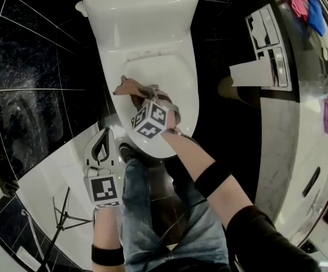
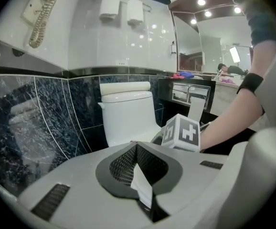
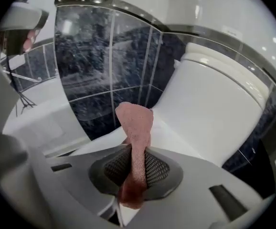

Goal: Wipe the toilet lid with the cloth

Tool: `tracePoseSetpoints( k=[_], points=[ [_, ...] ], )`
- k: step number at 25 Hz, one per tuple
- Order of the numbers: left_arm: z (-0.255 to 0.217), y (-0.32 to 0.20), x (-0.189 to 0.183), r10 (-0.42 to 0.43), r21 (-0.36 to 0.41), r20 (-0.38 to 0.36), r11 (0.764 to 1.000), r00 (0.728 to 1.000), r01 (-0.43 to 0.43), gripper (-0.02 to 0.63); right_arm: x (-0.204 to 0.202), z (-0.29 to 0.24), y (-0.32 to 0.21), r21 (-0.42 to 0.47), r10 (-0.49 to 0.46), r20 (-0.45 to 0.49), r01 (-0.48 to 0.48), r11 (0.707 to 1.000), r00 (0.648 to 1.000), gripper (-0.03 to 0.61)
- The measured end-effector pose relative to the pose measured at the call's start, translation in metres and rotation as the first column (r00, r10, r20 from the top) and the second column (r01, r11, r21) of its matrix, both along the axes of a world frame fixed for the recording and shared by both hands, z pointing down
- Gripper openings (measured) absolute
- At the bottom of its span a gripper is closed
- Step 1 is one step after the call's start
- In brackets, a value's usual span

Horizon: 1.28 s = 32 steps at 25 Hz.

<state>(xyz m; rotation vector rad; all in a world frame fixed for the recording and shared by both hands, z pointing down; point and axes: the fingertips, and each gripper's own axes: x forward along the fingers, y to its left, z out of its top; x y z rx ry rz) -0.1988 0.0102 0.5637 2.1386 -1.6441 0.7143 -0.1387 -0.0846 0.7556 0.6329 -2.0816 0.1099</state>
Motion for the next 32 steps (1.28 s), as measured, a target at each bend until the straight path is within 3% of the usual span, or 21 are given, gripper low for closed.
tracePoseSetpoints(
  k=[2,4,8,11,17,21,26,28,29,32],
  points=[
    [0.000,0.002,-0.006,-0.010,-0.004,0.008,1.000,1.000,0.010,0.000,-0.053,0.003,0.031,-0.046,-0.099,0.022,0.100,0.994,0.995,0.077],
    [0.001,0.006,-0.015,-0.022,-0.007,0.017,1.000,1.000,0.022,0.000,-0.077,0.022,0.052,-0.114,-0.137,0.001,0.136,0.984,0.991,0.077],
    [0.002,0.012,-0.026,-0.032,-0.003,0.024,0.999,0.999,0.032,0.000,-0.054,0.051,0.057,-0.178,-0.078,-0.019,0.073,0.981,0.997,0.077],
    [0.002,0.016,-0.025,-0.057,-0.013,0.011,0.998,0.998,0.058,0.000,-0.011,0.049,0.046,-0.174,-0.013,-0.029,0.008,0.985,0.999,0.077],
    [0.008,0.026,-0.020,-0.004,0.006,0.035,1.000,0.999,0.004,0.000,0.128,0.050,0.019,-0.145,0.155,-0.135,-0.175,0.974,0.979,0.077],
    [0.012,0.032,-0.015,-0.014,0.004,0.027,1.000,1.000,0.014,0.000,0.209,0.048,0.004,-0.115,0.305,-0.173,-0.327,0.938,0.937,0.077],
    [0.014,0.042,-0.012,-0.039,-0.018,0.018,0.999,0.999,0.039,0.000,0.255,0.047,-0.004,-0.121,0.429,-0.195,-0.456,0.882,0.882,0.077],
    [0.016,0.046,-0.014,-0.051,-0.015,0.019,0.999,0.999,0.052,0.000,0.254,0.042,-0.003,-0.130,0.454,-0.200,-0.483,0.866,0.868,0.075],
    [0.016,0.049,-0.015,-0.058,-0.014,0.018,0.998,0.998,0.058,0.000,0.243,0.037,0.000,-0.130,0.444,-0.189,-0.471,0.873,0.876,0.075],
    [0.014,0.052,-0.023,-0.082,-0.011,0.012,0.997,0.997,0.082,0.000,0.167,0.014,0.021,-0.133,0.311,-0.088,-0.321,0.938,0.946,0.075]
  ],
)
